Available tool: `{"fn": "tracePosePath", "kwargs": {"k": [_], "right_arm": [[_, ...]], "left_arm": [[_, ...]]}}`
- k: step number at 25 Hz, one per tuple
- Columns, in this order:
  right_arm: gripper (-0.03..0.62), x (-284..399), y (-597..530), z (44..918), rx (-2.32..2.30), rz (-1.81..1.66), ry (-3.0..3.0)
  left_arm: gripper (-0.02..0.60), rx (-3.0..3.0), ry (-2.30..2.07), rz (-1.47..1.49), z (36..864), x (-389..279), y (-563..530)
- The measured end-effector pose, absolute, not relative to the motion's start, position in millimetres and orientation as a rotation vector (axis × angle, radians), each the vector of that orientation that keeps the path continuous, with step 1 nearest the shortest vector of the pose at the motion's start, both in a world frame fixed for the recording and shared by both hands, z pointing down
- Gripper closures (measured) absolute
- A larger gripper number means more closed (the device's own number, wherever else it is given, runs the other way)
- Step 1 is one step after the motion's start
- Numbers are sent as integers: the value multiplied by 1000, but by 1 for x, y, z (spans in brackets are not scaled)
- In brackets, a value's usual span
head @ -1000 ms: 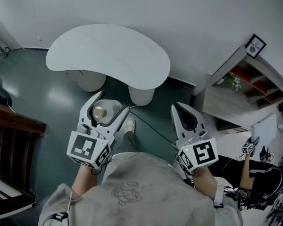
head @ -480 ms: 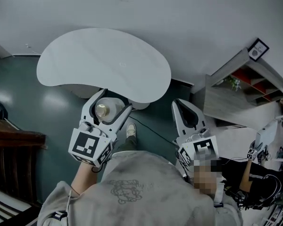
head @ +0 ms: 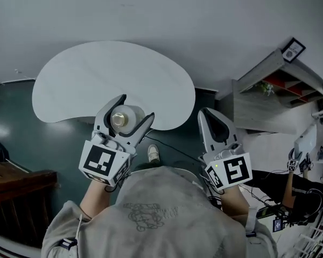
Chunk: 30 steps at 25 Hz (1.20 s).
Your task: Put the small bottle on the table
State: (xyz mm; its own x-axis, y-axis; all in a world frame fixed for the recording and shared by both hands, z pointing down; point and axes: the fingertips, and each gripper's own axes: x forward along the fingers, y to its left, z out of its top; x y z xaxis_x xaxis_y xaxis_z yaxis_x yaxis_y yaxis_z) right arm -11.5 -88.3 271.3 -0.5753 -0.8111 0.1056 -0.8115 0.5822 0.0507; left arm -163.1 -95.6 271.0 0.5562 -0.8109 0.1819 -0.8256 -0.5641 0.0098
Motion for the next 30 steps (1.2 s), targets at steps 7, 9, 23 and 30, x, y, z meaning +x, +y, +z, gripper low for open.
{"fn": "tracePosePath", "kwargs": {"k": [7,9,23,30], "right_arm": [[559,-5,-114,282,1443,28,-2624],[559,1,-120,283,1458,32,-2610],[560,43,-150,296,1416,89,-2596],[559,51,-170,310,1354,89,-2593]], "left_arm": [[241,2727,-1325,247,280,-152,-134],[241,2733,-1312,249,280,-147,-143],[241,2708,-1320,255,293,-103,-185],[241,2779,-1306,292,315,-76,-223]]}}
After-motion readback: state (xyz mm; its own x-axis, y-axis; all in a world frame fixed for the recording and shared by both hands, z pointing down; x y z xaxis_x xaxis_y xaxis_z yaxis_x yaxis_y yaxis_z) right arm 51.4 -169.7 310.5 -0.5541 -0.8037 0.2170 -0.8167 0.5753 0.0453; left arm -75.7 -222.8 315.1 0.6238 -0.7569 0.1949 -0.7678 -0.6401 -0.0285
